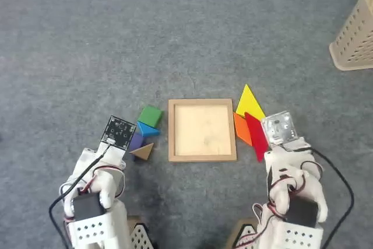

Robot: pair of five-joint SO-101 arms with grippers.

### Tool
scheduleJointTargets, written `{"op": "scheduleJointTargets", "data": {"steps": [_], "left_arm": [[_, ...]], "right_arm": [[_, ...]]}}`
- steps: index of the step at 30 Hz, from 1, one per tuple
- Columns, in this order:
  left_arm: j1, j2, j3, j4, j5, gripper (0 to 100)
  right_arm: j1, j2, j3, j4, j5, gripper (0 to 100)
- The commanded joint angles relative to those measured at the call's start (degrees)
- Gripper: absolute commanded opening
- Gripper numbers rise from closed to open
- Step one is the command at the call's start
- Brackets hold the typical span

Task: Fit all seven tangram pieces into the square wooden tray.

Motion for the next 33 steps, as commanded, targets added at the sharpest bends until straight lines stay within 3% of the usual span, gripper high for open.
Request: {"op": "scheduleJointTargets", "data": {"steps": [1, 10, 15, 22, 28, 33], "left_arm": [[-0.18, -0.70, -0.22, 0.18, -0.62, 1], [-0.18, -0.70, -0.22, 0.18, -0.62, 1], [-0.18, -0.70, -0.22, 0.18, -0.62, 1], [-0.18, -0.70, -0.22, 0.18, -0.62, 1], [-0.18, -0.70, -0.22, 0.18, -0.62, 1], [-0.18, -0.70, -0.22, 0.18, -0.62, 1]], "right_arm": [[0.57, 10.33, -9.32, -1.98, -0.44, 0.6], [-11.03, 50.77, -30.95, 2.07, -1.05, 0.6], [-13.85, 64.92, -40.09, 3.38, -8.26, 3.8], [-15.25, 78.55, -44.13, 2.68, -9.49, 23.1], [-20.09, 85.41, -44.13, -1.80, -13.45, 24.1], [-18.33, 88.57, -44.13, -5.23, -15.47, 24.2]]}}
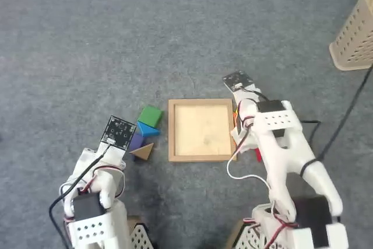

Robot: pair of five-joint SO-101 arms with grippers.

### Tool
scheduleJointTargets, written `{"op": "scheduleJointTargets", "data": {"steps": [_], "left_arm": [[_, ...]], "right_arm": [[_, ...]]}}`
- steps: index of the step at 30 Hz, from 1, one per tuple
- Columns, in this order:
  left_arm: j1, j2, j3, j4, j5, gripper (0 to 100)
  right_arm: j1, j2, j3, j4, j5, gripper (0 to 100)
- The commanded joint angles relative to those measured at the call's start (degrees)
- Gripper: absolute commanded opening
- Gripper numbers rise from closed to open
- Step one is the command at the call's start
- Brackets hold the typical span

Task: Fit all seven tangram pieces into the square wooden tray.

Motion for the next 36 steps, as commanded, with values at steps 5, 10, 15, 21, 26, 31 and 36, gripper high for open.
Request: {"op": "scheduleJointTargets", "data": {"steps": [5, 10, 15, 21, 26, 31, 36], "left_arm": [[-0.18, -0.70, -0.22, 0.18, -0.62, 1], [-0.18, -0.70, -0.22, 0.18, -0.62, 1], [-0.18, -0.70, -0.22, 0.18, -0.62, 1], [-0.18, -0.70, -0.22, 0.18, -0.62, 1], [-0.18, -0.70, -0.22, 0.18, -0.62, 1], [-0.18, -0.70, -0.22, 0.18, -0.62, 1], [-0.18, -0.70, -0.22, 0.18, -0.62, 1]], "right_arm": [[5.58, 3.30, -5.89, -2.95, -1.32, 24.2], [6.11, 7.96, -8.79, -2.95, -1.14, 24.2], [6.11, 13.32, -10.55, -4.09, -1.14, 24.2], [6.20, 16.31, -10.81, -5.76, -1.05, 23.9], [7.87, 16.66, -10.81, -5.41, -1.05, 23.4], [8.22, 16.66, -10.55, -5.32, -1.05, 12.5], [8.31, 16.66, -10.46, -5.32, -1.05, 7.5]]}}
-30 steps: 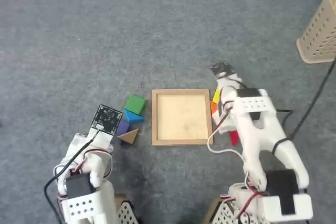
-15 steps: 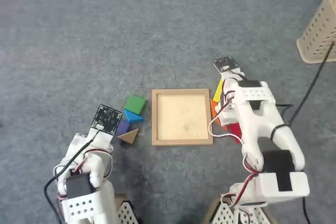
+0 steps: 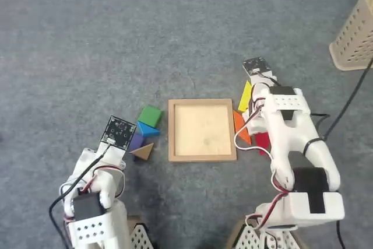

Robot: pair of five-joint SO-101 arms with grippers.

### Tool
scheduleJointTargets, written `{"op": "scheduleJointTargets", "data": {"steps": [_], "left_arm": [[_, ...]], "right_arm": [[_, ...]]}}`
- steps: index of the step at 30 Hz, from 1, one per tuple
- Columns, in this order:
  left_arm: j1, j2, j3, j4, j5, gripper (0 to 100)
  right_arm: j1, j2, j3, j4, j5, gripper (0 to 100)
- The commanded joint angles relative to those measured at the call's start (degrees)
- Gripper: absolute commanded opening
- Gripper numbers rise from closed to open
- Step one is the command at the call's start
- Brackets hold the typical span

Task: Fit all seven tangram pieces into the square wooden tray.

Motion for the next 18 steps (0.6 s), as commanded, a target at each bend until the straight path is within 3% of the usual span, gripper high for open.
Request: {"op": "scheduleJointTargets", "data": {"steps": [1, 9, 18], "left_arm": [[-0.18, -0.70, -0.22, 0.18, -0.62, 1], [-0.18, -0.70, -0.22, 0.18, -0.62, 1], [-0.18, -0.70, -0.22, 0.18, -0.62, 1]], "right_arm": [[0.57, 1.71, 0.26, -0.92, 0.26, 7.4], [0.57, -1.54, 0.00, 0.75, 0.18, 1.4], [-1.10, -10.86, -0.09, 6.37, -0.26, 21.1]]}}
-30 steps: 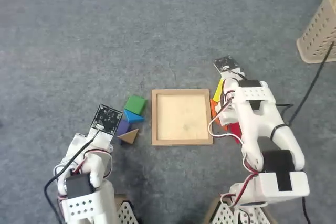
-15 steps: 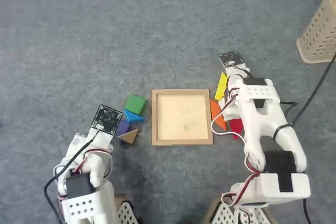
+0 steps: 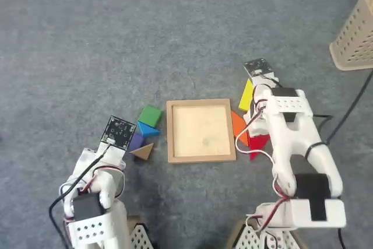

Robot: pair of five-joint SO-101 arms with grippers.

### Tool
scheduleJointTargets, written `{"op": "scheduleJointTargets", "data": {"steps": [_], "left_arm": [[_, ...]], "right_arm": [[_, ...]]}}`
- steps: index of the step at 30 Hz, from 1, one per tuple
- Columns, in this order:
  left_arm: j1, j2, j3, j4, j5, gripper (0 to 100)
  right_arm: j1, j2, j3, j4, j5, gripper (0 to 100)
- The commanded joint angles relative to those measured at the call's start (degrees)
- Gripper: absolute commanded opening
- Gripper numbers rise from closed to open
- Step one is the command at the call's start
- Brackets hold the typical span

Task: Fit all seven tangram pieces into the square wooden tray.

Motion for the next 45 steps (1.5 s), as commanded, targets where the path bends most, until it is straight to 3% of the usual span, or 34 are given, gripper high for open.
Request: {"op": "scheduleJointTargets", "data": {"steps": [1, 6, 16, 34, 41, 45], "left_arm": [[-0.09, -0.70, -0.22, 0.18, -0.62, 1], [-0.18, -0.70, -0.22, 0.18, -0.62, 1], [-0.18, -0.70, -0.22, 0.18, -0.62, 1], [-0.18, -0.70, -0.22, 0.18, -0.62, 1], [-0.18, -0.70, -0.22, 0.18, -0.62, 1], [-0.18, -0.70, -0.22, 0.18, -0.62, 1]], "right_arm": [[-2.07, -5.41, -1.49, 3.12, -0.44, 23.2], [-3.21, -3.91, -1.23, 1.19, -4.31, 28.2], [-3.12, 8.22, -1.58, -2.33, -4.04, 28.2], [-2.95, 8.48, -1.58, -1.89, -2.90, 28.5], [7.25, 9.71, -5.36, -1.10, -2.55, 28.5], [8.22, 11.74, -7.03, -0.31, -0.70, 28.5]]}}
